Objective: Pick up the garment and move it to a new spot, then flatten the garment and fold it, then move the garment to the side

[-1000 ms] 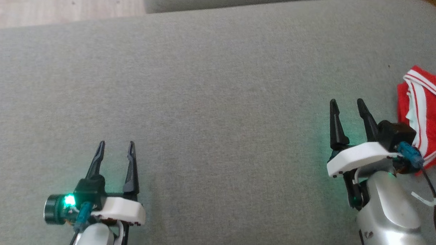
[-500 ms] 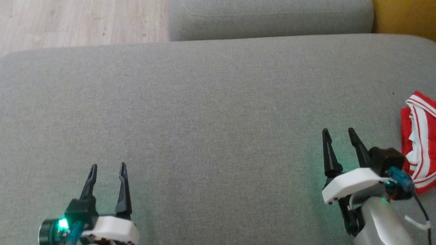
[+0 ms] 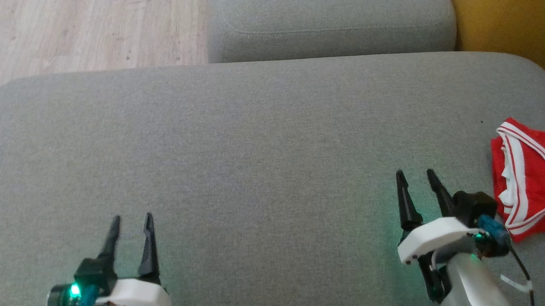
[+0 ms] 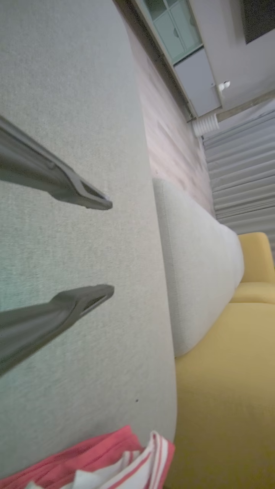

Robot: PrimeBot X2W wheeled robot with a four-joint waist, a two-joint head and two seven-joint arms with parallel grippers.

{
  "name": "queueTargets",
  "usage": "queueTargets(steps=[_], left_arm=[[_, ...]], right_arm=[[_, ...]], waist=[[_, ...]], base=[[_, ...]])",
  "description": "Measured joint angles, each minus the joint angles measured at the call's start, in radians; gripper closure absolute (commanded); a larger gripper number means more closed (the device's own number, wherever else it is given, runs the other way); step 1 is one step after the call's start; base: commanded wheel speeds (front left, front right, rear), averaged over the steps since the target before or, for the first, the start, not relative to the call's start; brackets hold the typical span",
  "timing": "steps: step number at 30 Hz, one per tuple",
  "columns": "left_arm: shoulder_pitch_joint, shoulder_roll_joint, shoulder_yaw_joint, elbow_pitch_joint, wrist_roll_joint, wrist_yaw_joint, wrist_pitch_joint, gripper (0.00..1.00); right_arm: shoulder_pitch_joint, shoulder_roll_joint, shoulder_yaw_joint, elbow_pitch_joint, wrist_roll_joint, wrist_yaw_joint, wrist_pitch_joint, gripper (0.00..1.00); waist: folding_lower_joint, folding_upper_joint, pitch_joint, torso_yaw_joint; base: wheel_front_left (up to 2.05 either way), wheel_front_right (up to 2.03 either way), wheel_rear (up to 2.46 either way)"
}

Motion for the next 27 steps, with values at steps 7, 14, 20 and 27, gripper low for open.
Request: queueTargets(steps=[7,14,20,27], left_arm=[[0.041,0.000,-0.002,0.073,-0.024,0.001,0.018,1.00],[0.037,-0.001,-0.001,0.064,-0.105,-0.007,0.036,1.00],[0.037,-0.001,0.002,0.054,-0.174,-0.014,0.052,1.00],[0.037,-0.001,0.010,0.039,-0.256,-0.017,0.070,1.00]], right_arm=[[0.091,0.005,-0.003,0.064,0.020,0.000,0.014,1.00],[0.091,0.005,-0.013,0.036,0.102,0.000,0.033,1.00],[0.091,0.005,-0.026,0.012,0.170,0.000,0.046,1.00],[0.094,0.005,-0.035,-0.014,0.250,0.000,0.066,1.00]], waist=[[0.0000,0.0000,-0.001,0.001],[0.0001,0.0000,-0.001,0.003],[0.0001,0.0000,-0.002,0.004],[0.0001,0.0000,-0.002,0.006]], base=[[0.00,0.00,0.00],[0.00,0.00,0.00],[0.00,0.00,0.00],[0.00,0.00,0.00]])
